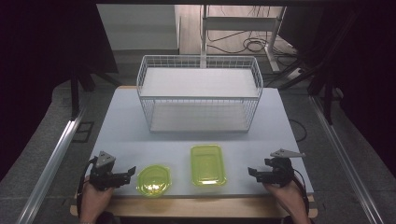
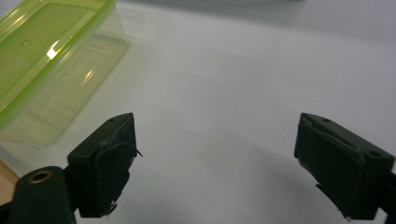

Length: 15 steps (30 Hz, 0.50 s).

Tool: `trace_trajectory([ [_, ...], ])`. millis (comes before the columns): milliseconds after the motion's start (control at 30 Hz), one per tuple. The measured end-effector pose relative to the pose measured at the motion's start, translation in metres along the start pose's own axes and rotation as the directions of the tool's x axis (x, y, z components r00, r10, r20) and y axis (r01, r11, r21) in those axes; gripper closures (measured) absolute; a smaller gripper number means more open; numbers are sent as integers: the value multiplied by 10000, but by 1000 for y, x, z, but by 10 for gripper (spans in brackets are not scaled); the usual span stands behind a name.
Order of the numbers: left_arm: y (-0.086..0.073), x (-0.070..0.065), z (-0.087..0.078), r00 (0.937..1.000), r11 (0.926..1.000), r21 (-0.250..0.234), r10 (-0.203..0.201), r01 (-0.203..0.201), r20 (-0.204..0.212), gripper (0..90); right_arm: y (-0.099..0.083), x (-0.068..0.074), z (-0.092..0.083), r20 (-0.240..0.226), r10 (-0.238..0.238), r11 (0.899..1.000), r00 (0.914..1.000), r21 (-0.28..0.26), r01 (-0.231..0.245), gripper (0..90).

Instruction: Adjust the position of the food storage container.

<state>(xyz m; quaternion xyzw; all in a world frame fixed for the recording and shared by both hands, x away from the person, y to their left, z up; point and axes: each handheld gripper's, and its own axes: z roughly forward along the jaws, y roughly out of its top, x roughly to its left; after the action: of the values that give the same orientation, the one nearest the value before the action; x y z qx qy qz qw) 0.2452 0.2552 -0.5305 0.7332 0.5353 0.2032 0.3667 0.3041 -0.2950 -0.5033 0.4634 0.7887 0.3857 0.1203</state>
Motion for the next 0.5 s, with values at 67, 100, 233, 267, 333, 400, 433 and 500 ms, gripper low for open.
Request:
trace_trajectory([
  [67, 0, 0, 0, 10000, 10000, 15, -86, 86, 18, 84, 0, 0, 0, -24, 8, 10000, 10000, -38, -8, 158],
  [100, 0, 1, 1, 9999, 9999, 33, -136, 136, -32, 50, 0, -1, -2, -69, 23, 9999, 10000, -118, -24, 183],
  [233, 0, 2, 0, 9996, 9996, 39, -279, 279, 6, 44, 1, 1, -3, -119, -87, 9997, 9999, -219, 84, 203],
  [267, 0, 2, 0, 9996, 9996, 43, -287, 287, -8, 44, 1, 1, -3, -119, -87, 9997, 9999, -219, 84, 203],
  [333, 0, 2, -1, 9995, 9995, -11, -302, 302, 108, 44, 1, 2, -2, -171, -99, 9998, 9998, -182, 96, 206],
  [400, 1, 2, -2, 9995, 9996, -3, -268, 268, 168, 48, 1, 2, -1, -176, -152, 9999, 9997, -44, 152, 206],
  [433, 1, 1, -3, 9997, 9998, 45, -216, 215, 133, 56, 1, 2, 0, -162, -180, 9998, 9997, 13, 181, 206],
  [500, 2, 0, -4, 9998, 9998, 118, -185, 184, 115, 110, 0, 2, 0, -146, -166, 9998, 9998, 58, 167, 208],
])
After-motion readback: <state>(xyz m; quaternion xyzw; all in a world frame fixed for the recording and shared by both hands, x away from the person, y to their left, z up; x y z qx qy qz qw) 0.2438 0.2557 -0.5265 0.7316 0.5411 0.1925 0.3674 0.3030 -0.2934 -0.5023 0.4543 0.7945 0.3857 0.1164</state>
